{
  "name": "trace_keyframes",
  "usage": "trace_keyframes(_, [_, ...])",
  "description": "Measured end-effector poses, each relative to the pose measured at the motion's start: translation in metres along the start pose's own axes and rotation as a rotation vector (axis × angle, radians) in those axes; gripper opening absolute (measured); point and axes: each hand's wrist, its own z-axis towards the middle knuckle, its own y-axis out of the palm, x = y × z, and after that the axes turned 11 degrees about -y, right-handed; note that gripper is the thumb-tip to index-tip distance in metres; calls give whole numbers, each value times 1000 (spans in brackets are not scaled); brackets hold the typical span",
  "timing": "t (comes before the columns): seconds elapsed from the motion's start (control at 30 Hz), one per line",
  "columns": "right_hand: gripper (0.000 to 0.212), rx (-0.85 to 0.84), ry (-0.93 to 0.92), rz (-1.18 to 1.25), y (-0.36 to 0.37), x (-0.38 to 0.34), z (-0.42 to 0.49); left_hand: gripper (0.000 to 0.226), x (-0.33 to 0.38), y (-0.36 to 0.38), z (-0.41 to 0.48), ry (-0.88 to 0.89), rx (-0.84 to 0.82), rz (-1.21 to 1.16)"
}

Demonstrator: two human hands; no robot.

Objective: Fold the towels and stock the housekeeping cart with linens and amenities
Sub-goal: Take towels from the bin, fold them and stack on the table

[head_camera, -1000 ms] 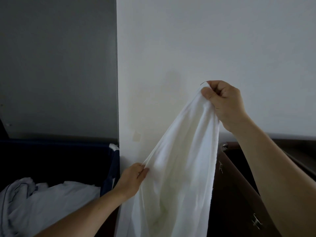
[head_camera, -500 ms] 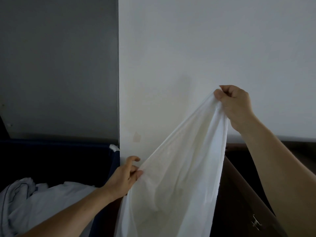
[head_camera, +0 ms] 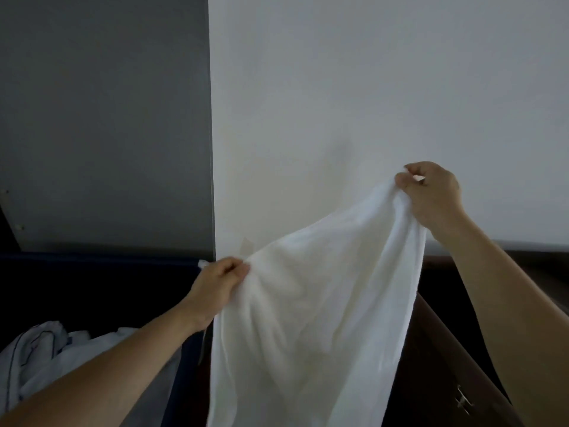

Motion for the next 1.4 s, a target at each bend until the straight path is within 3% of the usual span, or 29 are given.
trace_keyframes(0.13, [37,-315,-217,78,32,-23,-48,23,83,34,4,277,-3,353])
trace_keyframes(0.23, [21,-625,-194,204,49,-35,-79,21,119,55,0,439,-95,516])
trace_keyframes(0.37, [6,-674,-19,413,46,-31,-94,23,117,57,-3,424,-216,555])
trace_keyframes(0.5, [21,-735,-231,98,50,-26,-98,23,97,64,-4,425,-182,559])
trace_keyframes(0.6, [25,-714,-332,-57,52,-24,-91,24,80,67,-1,413,-50,697])
trace_keyframes(0.7, [15,-651,-358,-69,51,-24,-81,22,58,59,6,271,44,842])
trace_keyframes(0.77, [18,-621,-375,-56,52,-28,-77,19,46,53,9,162,60,801])
trace_keyframes(0.9, [23,-552,-396,-63,51,-35,-63,13,37,39,15,78,41,722])
trace_keyframes(1.0, [10,-457,-361,-90,42,-29,-47,23,29,27,16,44,-3,693])
trace_keyframes(1.2, [12,-309,-264,-116,35,-17,-29,37,11,15,14,16,-153,650])
trace_keyframes(1.4, [8,-222,-122,-146,24,-2,-22,26,-24,-20,24,5,-124,692])
